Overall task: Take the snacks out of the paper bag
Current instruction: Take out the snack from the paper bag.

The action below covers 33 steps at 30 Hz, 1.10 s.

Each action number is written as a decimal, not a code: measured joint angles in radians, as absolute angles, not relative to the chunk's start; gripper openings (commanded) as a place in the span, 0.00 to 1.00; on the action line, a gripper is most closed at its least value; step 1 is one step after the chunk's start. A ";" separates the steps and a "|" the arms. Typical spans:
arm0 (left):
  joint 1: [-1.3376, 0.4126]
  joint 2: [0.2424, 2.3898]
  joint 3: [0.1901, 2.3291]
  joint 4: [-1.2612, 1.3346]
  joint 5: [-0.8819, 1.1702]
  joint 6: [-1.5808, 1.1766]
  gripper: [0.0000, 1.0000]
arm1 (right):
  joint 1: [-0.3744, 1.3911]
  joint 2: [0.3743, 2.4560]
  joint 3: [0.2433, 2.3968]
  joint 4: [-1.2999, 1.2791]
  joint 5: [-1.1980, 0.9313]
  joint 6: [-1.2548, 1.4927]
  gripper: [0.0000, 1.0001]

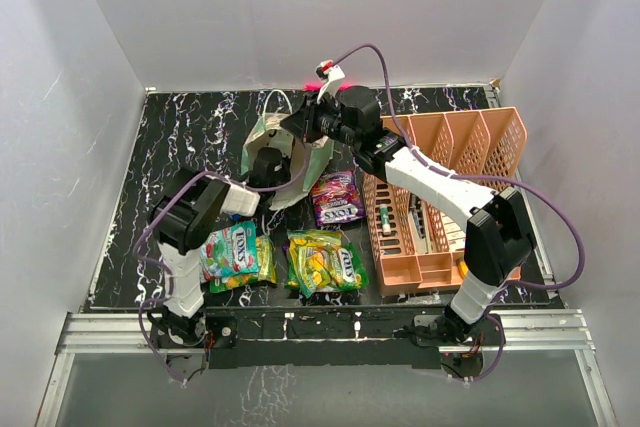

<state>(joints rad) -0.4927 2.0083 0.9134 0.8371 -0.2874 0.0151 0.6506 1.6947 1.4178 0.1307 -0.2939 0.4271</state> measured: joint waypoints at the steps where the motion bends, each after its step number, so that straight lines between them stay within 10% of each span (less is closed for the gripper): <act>1: -0.493 1.983 0.888 0.830 -0.279 0.009 0.00 | 0.651 1.695 1.420 0.131 -0.289 0.425 0.07; 33: -0.604 0.886 0.801 -0.076 0.248 -0.157 0.00 | 0.630 1.737 1.475 0.107 -0.135 0.421 0.07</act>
<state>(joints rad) -0.6044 0.8856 0.8013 -0.0757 0.2481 -0.1574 0.6296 1.7367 1.4750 0.1074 -0.1352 0.4210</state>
